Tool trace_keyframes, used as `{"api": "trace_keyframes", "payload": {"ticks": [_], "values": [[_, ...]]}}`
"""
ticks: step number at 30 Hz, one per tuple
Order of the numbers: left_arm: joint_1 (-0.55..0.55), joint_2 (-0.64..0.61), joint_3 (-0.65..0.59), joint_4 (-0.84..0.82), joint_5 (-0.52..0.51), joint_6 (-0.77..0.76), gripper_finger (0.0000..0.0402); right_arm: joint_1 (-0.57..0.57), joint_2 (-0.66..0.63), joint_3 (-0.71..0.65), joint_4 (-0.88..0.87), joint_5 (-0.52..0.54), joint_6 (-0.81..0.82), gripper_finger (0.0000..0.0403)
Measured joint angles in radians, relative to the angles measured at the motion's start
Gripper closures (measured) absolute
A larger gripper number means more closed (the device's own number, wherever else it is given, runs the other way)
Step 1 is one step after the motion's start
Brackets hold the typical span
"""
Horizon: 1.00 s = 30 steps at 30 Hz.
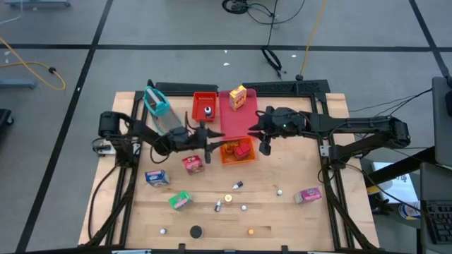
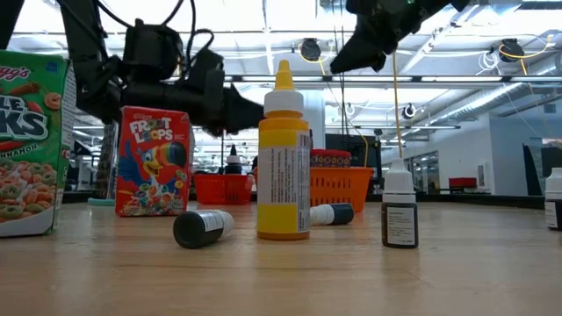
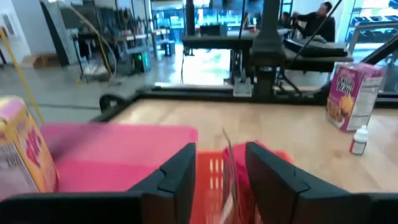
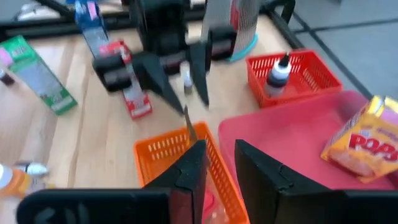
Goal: Pick & Place Kitchen Items
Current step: Put the orange spice bag into the orange bin, then put the purple cereal box into the pink bin
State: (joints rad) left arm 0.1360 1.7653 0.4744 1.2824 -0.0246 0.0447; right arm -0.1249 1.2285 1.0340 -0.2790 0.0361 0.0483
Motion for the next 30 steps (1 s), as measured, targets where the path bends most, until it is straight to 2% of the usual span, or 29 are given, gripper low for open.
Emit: {"api": "trace_keyframes", "payload": {"ticks": [4,9,16,21,30], "values": [[0.0,-0.089,-0.001,-0.078,-0.006,0.033,0.0243,0.032,0.001,0.0,-0.048,-0.013,0.013,0.0328],[0.0,-0.213,-0.002,-0.279,-0.029,0.032,0.0238,0.093,0.001,0.0,-0.117,-0.012,0.024,0.0328],[-0.001,-0.354,-0.002,-0.492,-0.029,-0.001,0.0238,0.188,-0.005,-0.071,-0.17,-0.01,0.162,0.0328],[-0.002,-0.409,-0.002,-0.532,-0.029,-0.007,0.0238,0.255,-0.018,-0.153,-0.165,-0.01,0.262,0.0328],[-0.014,-0.416,-0.002,-0.54,-0.029,-0.028,0.0238,0.382,-0.05,-0.238,-0.184,-0.029,0.417,0.0328]]}}
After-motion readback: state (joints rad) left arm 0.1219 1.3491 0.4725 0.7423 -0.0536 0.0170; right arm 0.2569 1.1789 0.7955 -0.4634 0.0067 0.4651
